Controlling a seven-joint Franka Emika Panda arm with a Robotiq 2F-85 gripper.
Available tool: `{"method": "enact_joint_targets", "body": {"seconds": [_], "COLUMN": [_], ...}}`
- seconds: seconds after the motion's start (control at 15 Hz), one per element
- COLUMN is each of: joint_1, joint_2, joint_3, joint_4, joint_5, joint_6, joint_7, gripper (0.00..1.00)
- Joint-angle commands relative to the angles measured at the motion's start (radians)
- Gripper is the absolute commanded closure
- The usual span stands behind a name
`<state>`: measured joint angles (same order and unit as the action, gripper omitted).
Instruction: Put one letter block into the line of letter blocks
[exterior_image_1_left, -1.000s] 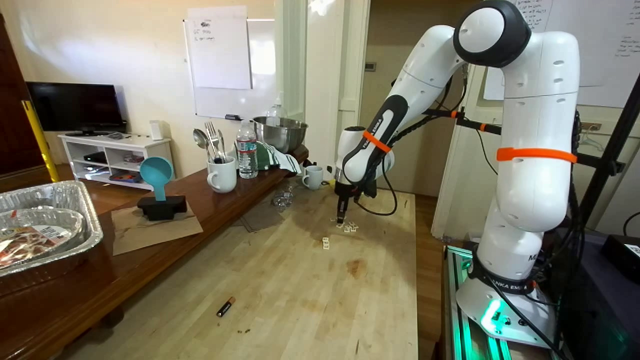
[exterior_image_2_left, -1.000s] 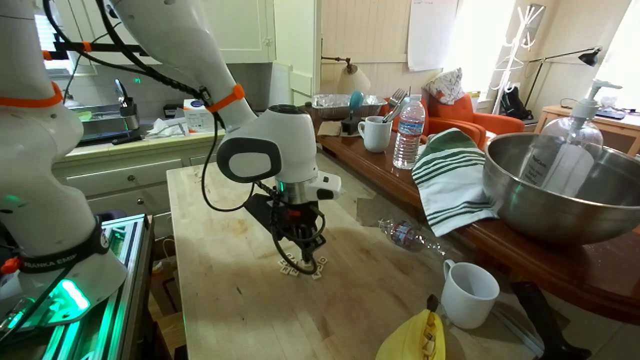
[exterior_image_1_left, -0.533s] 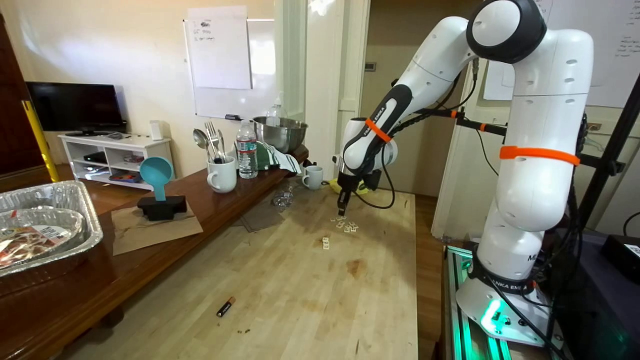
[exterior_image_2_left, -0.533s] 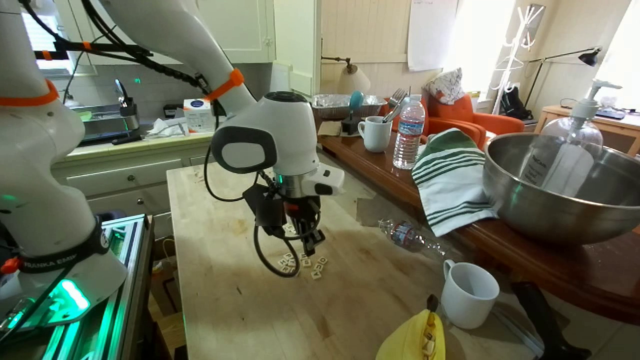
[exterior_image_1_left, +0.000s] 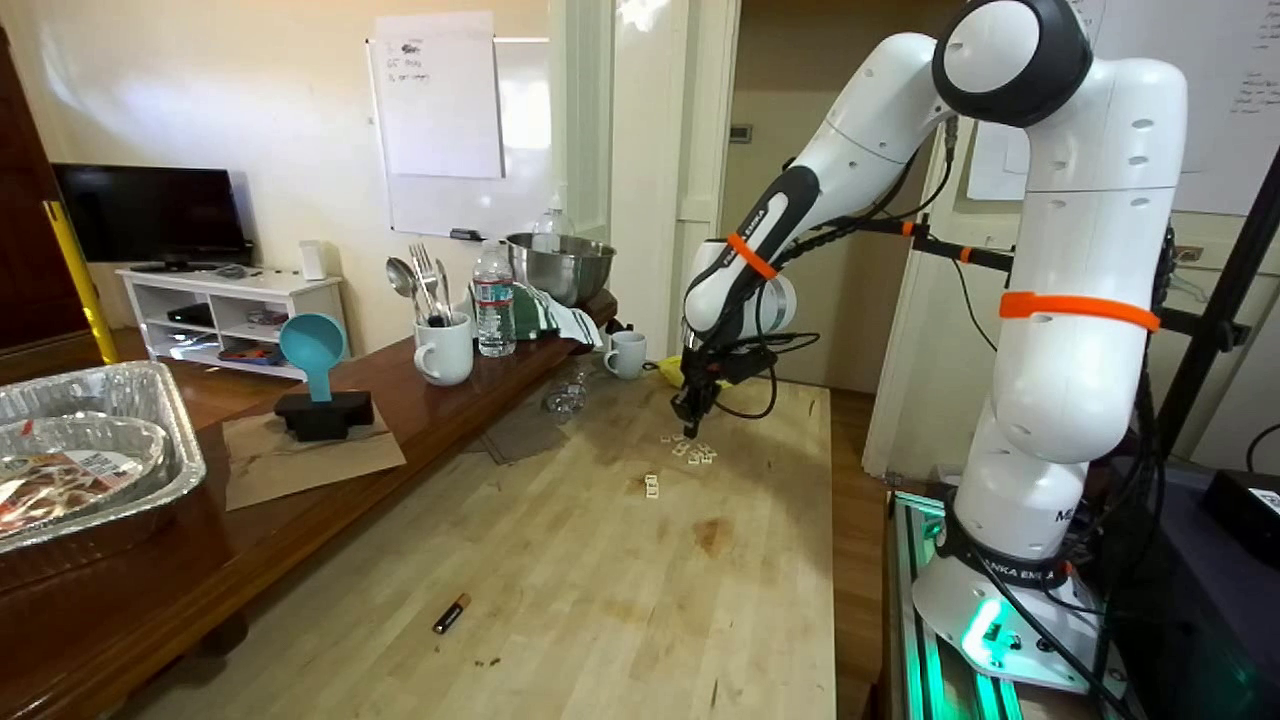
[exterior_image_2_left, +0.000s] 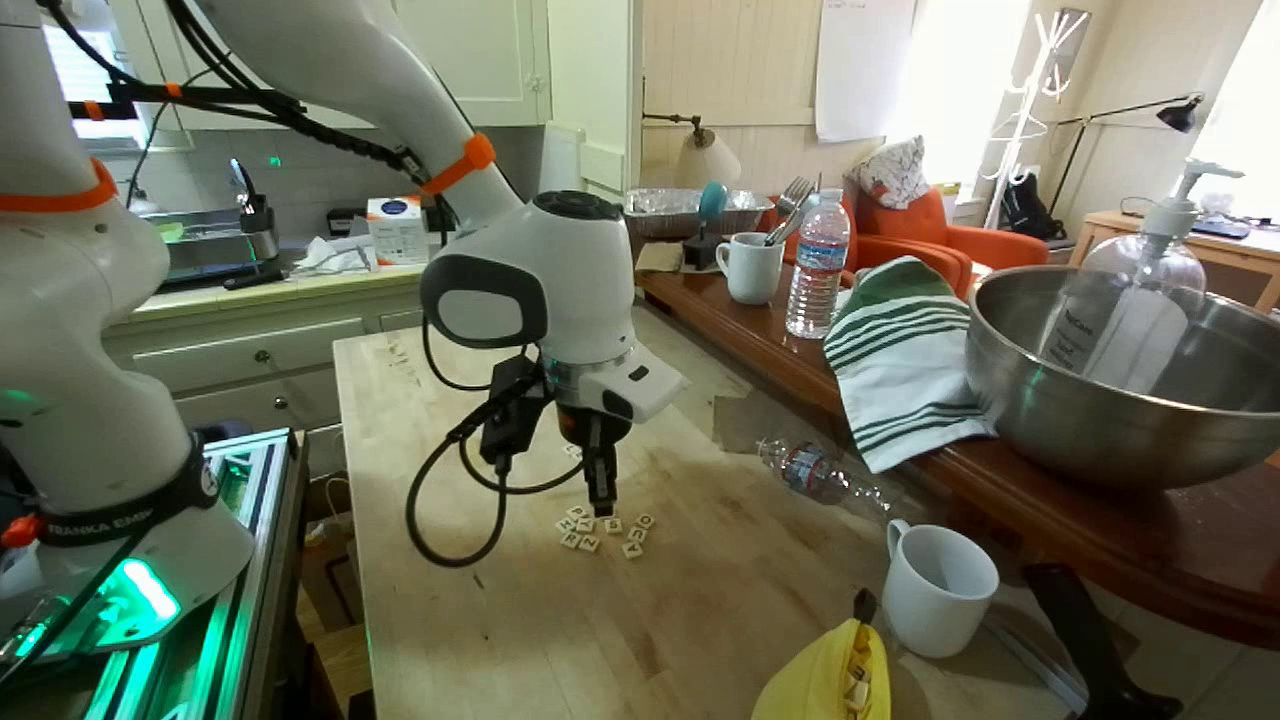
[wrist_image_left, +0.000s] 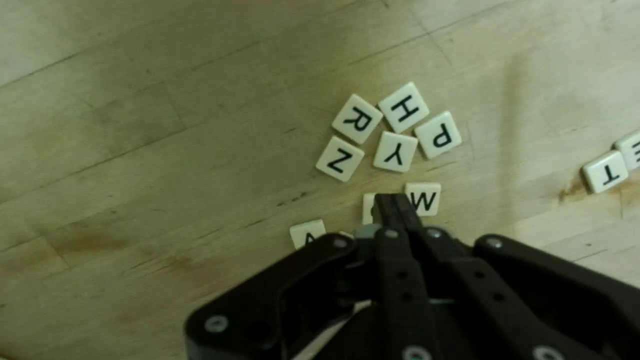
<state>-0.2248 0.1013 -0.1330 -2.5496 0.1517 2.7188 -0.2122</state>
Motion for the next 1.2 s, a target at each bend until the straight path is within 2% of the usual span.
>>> {"method": "enact_joint_targets", "body": {"seconds": [0.0, 0.47, 0.87, 1.13], "joint_1": [0.009, 0.011, 0.012, 0.011], "joint_2": [0.016, 0.068, 0.112, 0.127], "joint_3": [0.003, -0.001, 0.000, -0.004], "joint_4": [0.001, 0.029, 0.040, 0.052], "joint_5": [0.095, 0.153, 0.142, 0.116], "joint_6": [0.020, 0.071, 0.097, 0.094], "joint_7": [0.079, 0.189, 0.254, 0.243], "gripper": [1.00, 1.00, 1.00, 1.00]}}
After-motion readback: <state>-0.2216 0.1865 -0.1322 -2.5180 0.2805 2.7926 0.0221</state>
